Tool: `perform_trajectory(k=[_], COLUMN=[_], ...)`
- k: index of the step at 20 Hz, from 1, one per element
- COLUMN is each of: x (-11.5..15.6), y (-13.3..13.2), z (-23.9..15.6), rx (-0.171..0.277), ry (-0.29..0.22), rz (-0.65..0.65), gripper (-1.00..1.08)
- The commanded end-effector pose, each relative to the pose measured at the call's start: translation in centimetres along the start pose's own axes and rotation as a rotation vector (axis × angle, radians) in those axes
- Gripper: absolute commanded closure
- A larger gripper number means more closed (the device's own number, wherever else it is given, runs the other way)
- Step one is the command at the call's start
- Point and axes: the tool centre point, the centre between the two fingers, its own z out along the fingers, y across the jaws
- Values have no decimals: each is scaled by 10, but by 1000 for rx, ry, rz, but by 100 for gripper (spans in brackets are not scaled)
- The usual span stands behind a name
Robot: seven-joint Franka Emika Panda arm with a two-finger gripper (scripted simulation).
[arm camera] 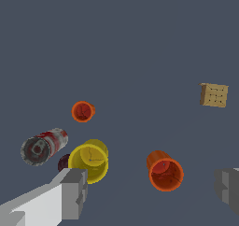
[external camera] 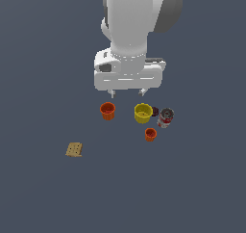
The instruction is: Pick up a designated object from a clutter of objects.
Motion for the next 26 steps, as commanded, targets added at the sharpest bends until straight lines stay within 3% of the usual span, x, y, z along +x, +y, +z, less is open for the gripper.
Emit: perform_trajectory(k=[1,14,20,26], x=[0,2,-5,-18], y=[0,3,-6,-20], z=[0,-3,16,49], rx=[0,5,58,145], ry=[0,12,-10,-50], rz=[0,23,67,153], gripper=[-20,-20,-20,-20])
